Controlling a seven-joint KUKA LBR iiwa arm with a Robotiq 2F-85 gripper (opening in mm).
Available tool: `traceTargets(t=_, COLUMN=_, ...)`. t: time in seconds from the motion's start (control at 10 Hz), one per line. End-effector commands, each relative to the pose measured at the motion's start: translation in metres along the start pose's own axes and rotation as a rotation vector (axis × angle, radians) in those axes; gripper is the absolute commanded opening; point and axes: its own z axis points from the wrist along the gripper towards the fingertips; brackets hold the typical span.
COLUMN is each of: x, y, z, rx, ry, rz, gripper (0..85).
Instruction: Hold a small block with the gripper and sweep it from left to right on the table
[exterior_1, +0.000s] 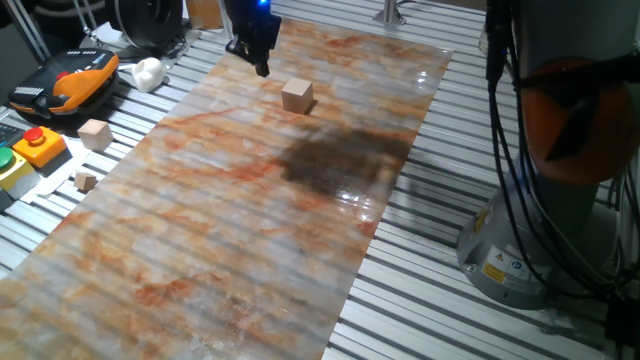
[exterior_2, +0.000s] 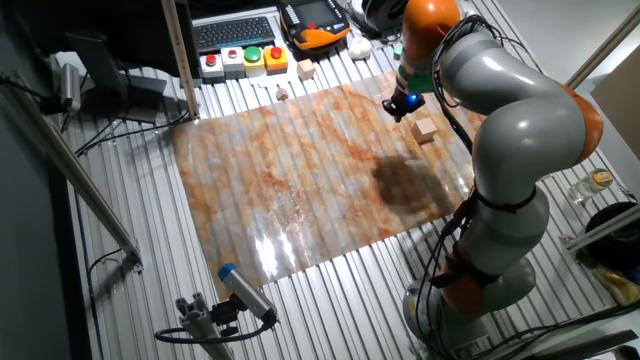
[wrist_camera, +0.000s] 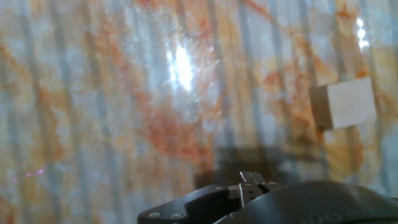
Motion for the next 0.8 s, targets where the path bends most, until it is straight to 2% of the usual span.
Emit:
traceTargets(t=0.0, x=-0.004, y=-0.026, z=0.004, rx=-0.002, ry=-0.006, rz=-0.015, gripper=0.0)
traceTargets(t=0.1, x=-0.007, y=-0.037, z=0.006, rx=-0.015, ry=-0.007, rz=-0.024, gripper=0.0)
traceTargets(t=0.2, x=-0.011, y=-0.048, z=0.005, rx=-0.029, ry=0.003, rz=-0.038, gripper=0.0)
traceTargets(t=0.5, x=-0.016, y=-0.070, z=-0.002, rx=-0.018, ry=0.006, rz=-0.065, gripper=0.0)
traceTargets(t=0.7, x=-0.017, y=-0.079, z=-0.005, rx=-0.015, ry=0.005, rz=-0.078, gripper=0.0)
